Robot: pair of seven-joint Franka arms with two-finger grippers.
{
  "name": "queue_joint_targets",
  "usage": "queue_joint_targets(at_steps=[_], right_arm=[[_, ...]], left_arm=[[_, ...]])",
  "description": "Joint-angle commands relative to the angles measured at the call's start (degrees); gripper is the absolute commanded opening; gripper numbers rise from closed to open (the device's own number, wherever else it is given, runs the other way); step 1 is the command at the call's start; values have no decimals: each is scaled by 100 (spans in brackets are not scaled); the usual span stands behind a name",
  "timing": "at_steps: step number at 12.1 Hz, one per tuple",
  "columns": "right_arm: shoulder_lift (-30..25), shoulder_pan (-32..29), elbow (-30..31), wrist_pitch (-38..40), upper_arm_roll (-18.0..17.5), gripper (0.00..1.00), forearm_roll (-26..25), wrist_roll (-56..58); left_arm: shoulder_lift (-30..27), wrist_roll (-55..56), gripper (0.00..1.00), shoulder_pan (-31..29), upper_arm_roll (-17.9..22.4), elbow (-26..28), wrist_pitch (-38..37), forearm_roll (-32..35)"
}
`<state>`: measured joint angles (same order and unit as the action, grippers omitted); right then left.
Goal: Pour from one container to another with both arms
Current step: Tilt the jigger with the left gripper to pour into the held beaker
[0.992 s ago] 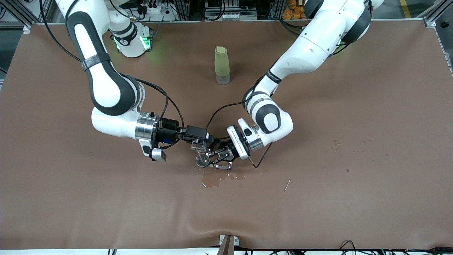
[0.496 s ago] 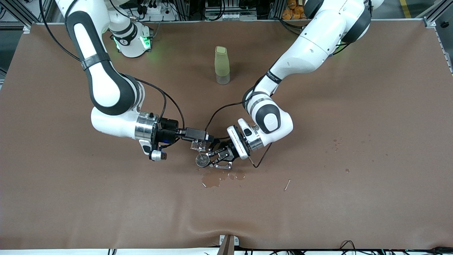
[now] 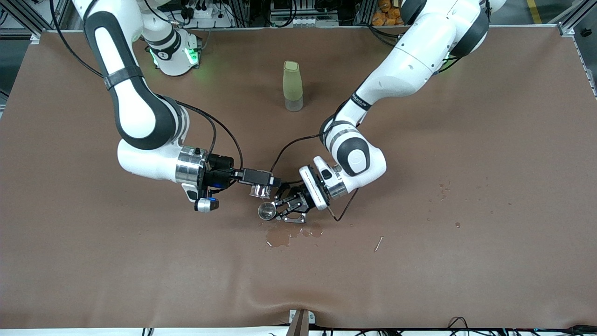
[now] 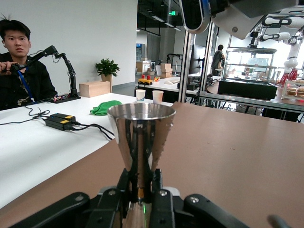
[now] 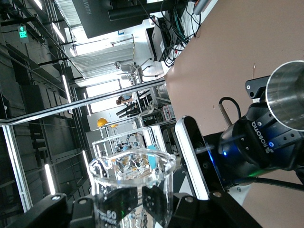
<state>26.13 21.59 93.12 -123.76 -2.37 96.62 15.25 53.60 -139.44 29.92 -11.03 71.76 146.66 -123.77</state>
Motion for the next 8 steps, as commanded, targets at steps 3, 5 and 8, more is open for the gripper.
queue_joint_targets(at_steps=[3, 5, 8], right_arm=[[-38, -5, -249, 10, 43, 0, 138, -460], [41, -23, -408, 19, 43, 0, 147, -811], [41, 29, -382, 10, 61, 0, 59, -177]], left_arm=[[-16, -154, 0, -30, 22, -66, 3, -183], [-60, -145, 0, -92, 40, -31, 3, -139], [-69, -145, 0, -276, 49, -22, -32, -86]])
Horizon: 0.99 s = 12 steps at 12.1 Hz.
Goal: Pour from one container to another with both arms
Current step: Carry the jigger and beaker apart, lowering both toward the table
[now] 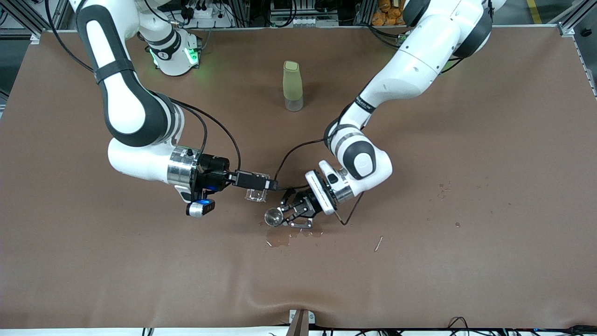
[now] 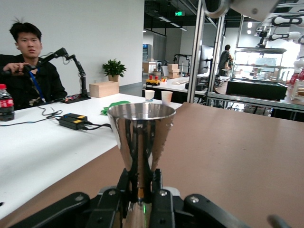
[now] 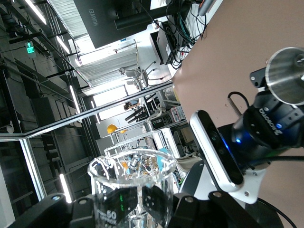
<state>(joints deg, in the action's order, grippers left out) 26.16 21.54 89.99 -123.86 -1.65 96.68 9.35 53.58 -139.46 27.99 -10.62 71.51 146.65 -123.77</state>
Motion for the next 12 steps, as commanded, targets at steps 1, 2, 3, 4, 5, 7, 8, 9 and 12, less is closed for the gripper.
queue_joint_targets(at_steps=[1, 2, 3, 4, 5, 7, 8, 9, 12], right_arm=[[73, 0, -34, 20, -11, 0, 53, 1297], [195, -70, -34, 28, -11, 0, 53, 1941], [292, -210, -34, 98, -2, 0, 44, 2461], [345, -298, -25, 203, 7, 0, 35, 2857], [380, -421, -16, 265, 7, 0, -60, 3192], [442, -746, -25, 327, 7, 0, -516, 3904], [468, -939, -16, 397, 7, 0, -771, 4281], [521, -1176, -25, 580, 7, 0, -965, 4720], [793, -2010, -25, 1301, 7, 0, -1474, 6257]], left_arm=[[-67, -142, 0, -179, -1, 3, -66, -25], [-76, -108, 0, -275, -1, 12, -249, 80], [-67, -107, 0, -424, -1, 73, -478, 151], [-67, -99, 0, -556, 7, 143, -636, 239], [-67, -81, 0, -723, 7, 187, -786, 414], [-67, -29, 0, -995, 7, 328, -1058, 564], [-67, 15, 0, -1171, 7, 363, -1295, 730], [-67, 216, 0, -1373, 7, 381, -1506, 1019], [-67, 822, 0, -2084, 7, 390, -2253, 2065]])
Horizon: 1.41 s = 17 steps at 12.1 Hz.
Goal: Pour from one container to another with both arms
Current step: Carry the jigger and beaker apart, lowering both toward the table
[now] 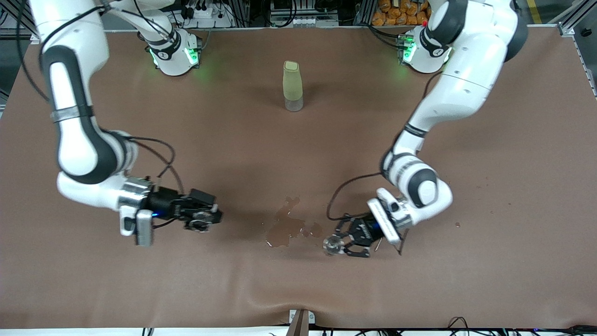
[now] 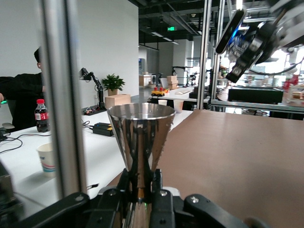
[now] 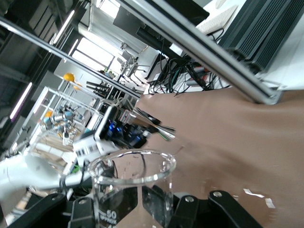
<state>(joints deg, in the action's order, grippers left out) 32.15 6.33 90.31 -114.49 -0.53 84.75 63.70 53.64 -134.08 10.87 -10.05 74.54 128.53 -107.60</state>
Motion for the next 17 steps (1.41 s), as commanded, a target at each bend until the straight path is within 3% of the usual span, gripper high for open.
queue_joint_targets(at_steps=[1, 4, 6, 9, 13, 17], right_arm=[[308, -771, -66, 558, -105, 0, -458, 1420], [625, -1449, -84, 762, -105, 0, -802, 3195], [870, -1809, -102, 753, -105, 0, -793, 4443], [1345, -2354, -215, 753, -114, 0, -714, 5992], [2258, -3040, -680, 779, -131, 0, -662, 6777], [2866, -3182, -1059, 797, -131, 0, 136, 7226]], left_arm=[[-55, 529, 0, -610, -49, 61, -660, 842], [-38, 953, 0, -1139, -49, 52, -1248, 1636], [-3, 1015, 0, -1437, -23, 96, -1977, 1741], [24, 1068, 0, -2034, -23, 210, -2479, 2558], [147, 964, 0, -2562, -14, 228, -3140, 3400], [287, 306, 0, -3011, -14, 289, -3640, 4183]])
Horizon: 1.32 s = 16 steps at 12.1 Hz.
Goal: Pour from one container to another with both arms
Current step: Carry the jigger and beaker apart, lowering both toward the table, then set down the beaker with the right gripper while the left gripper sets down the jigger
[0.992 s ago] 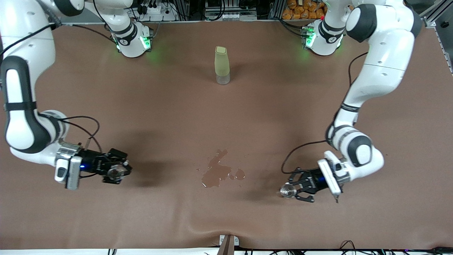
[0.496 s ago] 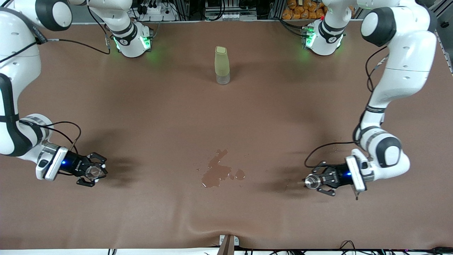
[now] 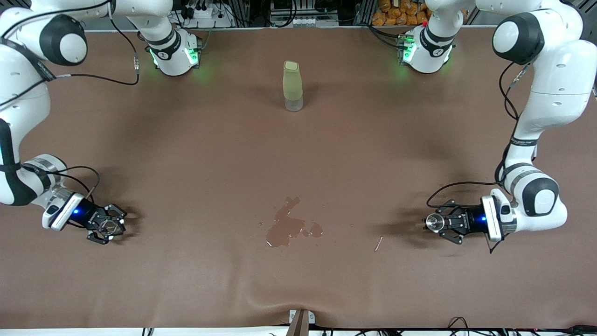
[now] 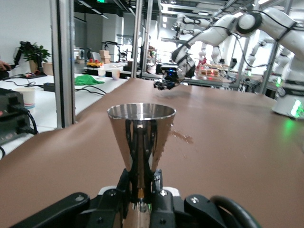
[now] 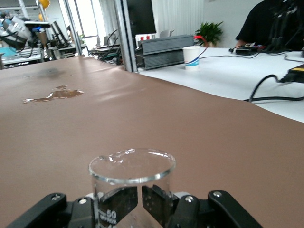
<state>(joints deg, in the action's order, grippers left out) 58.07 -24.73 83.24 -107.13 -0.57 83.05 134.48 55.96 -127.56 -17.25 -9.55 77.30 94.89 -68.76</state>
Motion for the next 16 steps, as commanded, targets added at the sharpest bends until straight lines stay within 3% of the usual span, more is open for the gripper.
queue_joint_targets(at_steps=[1, 2, 4, 5, 6, 7, 8, 14, 16], right_arm=[[284, -76, -352, 52, -119, 0, 421, 157], [292, -76, -352, 44, -119, 0, 448, 157], [362, -76, -352, 43, -119, 16, 457, 166], [432, -67, -352, 43, -119, 19, 475, 166], [468, -58, -344, 43, -119, 39, 527, 166], [512, -67, -335, 52, -119, 95, 554, 149], [573, -76, -300, 78, -119, 100, 685, 157], [530, -181, -247, 597, -119, 100, 765, 43], [346, -216, -247, 658, -84, 100, 625, -79]], left_arm=[[55, -488, 0, -356, -65, 56, -469, 537], [81, -567, 0, -506, -65, 65, -602, 687], [82, -953, 0, -664, -65, 248, -848, 776], [90, -1112, 0, -787, -65, 372, -858, 811], [90, -1313, 0, -858, -65, 486, -866, 881], [160, -1507, 0, -928, -65, 574, -867, 899], [239, -1604, 0, -1016, -65, 584, -910, 908], [406, -1808, 0, -1175, -65, 610, -1025, 1093], [433, -1755, 13, -1175, -65, 610, -1025, 1084]])
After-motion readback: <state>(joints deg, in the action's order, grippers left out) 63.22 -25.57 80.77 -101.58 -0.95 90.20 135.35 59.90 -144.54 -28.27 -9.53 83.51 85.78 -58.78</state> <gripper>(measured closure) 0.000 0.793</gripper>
